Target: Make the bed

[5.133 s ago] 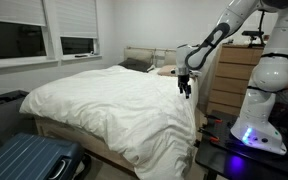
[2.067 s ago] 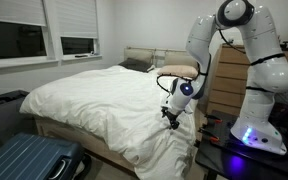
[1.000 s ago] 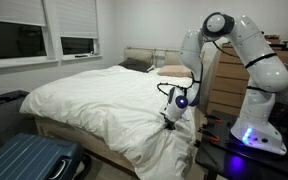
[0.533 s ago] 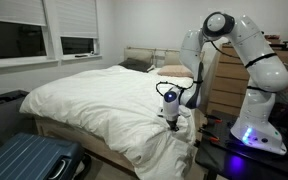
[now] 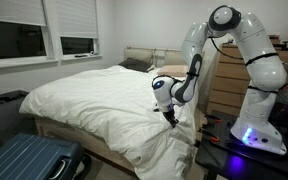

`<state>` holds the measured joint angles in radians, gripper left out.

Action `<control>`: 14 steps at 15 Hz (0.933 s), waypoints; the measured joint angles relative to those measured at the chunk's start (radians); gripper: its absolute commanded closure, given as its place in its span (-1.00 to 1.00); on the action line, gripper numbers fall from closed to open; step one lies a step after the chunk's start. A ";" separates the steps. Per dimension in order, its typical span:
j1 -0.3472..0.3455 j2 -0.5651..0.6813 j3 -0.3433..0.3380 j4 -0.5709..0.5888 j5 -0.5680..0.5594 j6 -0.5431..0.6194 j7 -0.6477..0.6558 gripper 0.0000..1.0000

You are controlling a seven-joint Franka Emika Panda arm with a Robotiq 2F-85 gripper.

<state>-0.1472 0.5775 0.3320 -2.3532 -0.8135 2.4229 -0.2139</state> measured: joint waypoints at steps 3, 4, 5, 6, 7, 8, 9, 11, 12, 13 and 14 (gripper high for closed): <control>0.016 -0.060 -0.009 -0.002 0.180 -0.036 -0.191 0.99; 0.023 -0.081 -0.013 -0.005 0.222 -0.046 -0.239 0.99; 0.030 -0.102 -0.018 -0.011 0.256 -0.054 -0.279 0.99; 0.038 -0.124 -0.022 -0.019 0.285 -0.058 -0.312 0.99; 0.045 -0.148 -0.026 -0.030 0.308 -0.059 -0.339 0.99; 0.053 -0.171 -0.031 -0.041 0.328 -0.060 -0.362 0.99; 0.060 -0.195 -0.035 -0.054 0.345 -0.060 -0.383 0.99; 0.074 -0.242 -0.043 -0.078 0.375 -0.060 -0.417 0.99; 0.079 -0.264 -0.046 -0.089 0.385 -0.060 -0.432 0.99; 0.084 -0.287 -0.047 -0.100 0.394 -0.060 -0.442 0.99; 0.091 -0.308 -0.051 -0.110 0.402 -0.060 -0.453 0.99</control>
<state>-0.0564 0.2698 0.2812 -2.4636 -0.4110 2.3632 -0.6665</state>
